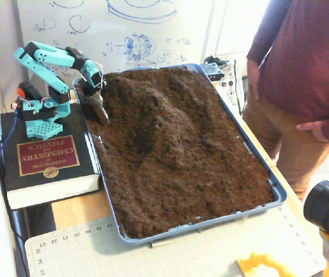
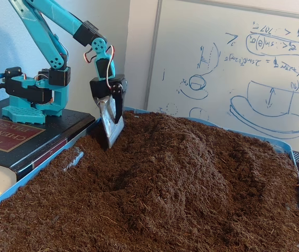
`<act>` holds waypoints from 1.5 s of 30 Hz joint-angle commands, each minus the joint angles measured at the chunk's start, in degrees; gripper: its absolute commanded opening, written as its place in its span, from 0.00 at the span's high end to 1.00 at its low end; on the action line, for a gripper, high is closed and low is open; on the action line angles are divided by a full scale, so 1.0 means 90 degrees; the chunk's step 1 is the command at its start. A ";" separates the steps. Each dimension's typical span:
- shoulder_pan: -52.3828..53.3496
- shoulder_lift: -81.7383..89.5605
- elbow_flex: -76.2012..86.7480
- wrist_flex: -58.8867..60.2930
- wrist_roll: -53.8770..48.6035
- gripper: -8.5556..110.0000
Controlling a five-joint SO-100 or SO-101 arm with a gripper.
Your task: Build a berm.
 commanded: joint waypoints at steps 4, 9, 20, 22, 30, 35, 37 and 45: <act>0.0068 -0.0586 -0.0186 -0.0234 -0.0059 0.93; 0.0068 -0.1475 -0.0977 -0.0234 0.0010 0.93; 0.0059 -0.3516 -0.3135 -0.0234 0.0039 0.93; 0.0059 -0.3789 -0.3438 -0.0234 0.0039 0.93; 0.0371 -0.4678 -0.4648 -0.0234 -0.0039 0.93; 0.0479 -0.4873 -0.5166 -0.0234 0.0010 0.93; 0.0479 -0.4873 -0.5371 -0.0234 0.0039 0.93; 0.0479 -0.4873 -0.6377 -0.0225 0.0049 0.93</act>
